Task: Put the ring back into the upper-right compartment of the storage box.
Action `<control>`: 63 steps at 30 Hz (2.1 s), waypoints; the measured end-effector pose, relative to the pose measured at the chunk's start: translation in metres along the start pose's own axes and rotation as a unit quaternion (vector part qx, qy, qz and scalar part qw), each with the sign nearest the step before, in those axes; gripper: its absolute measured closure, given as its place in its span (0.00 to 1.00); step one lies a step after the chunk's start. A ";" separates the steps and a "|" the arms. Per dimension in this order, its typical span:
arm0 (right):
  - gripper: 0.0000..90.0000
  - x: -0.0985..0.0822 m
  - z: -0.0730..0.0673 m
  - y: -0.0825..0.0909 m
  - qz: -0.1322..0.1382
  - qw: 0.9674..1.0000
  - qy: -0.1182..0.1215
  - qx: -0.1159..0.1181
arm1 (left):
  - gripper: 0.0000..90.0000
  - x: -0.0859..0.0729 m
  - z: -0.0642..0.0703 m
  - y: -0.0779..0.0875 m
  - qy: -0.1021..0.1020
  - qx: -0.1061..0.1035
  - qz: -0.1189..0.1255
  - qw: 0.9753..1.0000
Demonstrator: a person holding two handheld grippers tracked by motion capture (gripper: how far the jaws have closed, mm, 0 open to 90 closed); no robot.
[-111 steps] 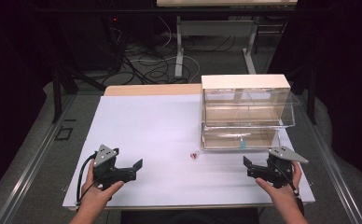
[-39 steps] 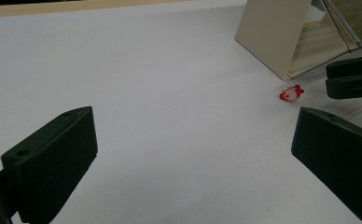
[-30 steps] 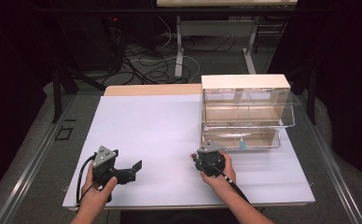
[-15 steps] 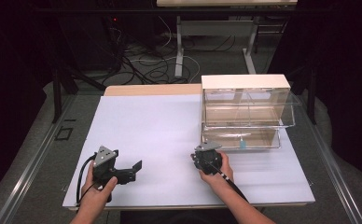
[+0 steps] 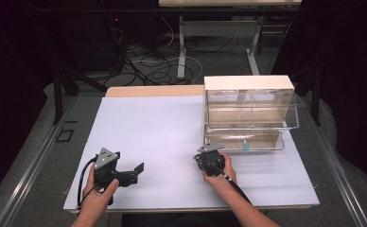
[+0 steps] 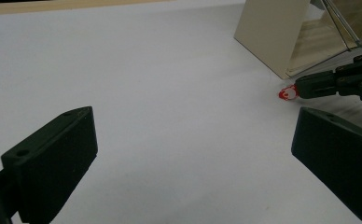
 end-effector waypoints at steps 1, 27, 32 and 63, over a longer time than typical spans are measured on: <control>0.97 -0.002 0.000 0.001 -0.011 1.000 -0.002 -0.002 | 0.00 0.000 0.000 0.000 0.000 0.000 0.000 1.000; 0.99 0.004 -0.010 0.006 0.002 0.999 -0.046 0.027 | 0.00 -0.001 0.000 0.000 0.002 0.000 -0.001 1.000; 0.99 0.007 -0.016 0.010 0.001 0.997 -0.064 0.039 | 0.00 -0.001 0.001 0.000 0.002 0.000 -0.001 1.000; 0.99 0.053 -0.036 0.041 0.017 0.991 -0.104 0.077 | 0.00 -0.001 0.001 -0.001 -0.001 -0.002 0.000 1.000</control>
Point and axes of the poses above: each handheld gripper's, and its own axes: y roughly backward along the jaws, x roughly out of its top, z roughly to its right, the point moved 10 cm from there along -y, roughly forward along the jaws, and after that the axes turned 12 degrees about z, right-handed, at the moved point
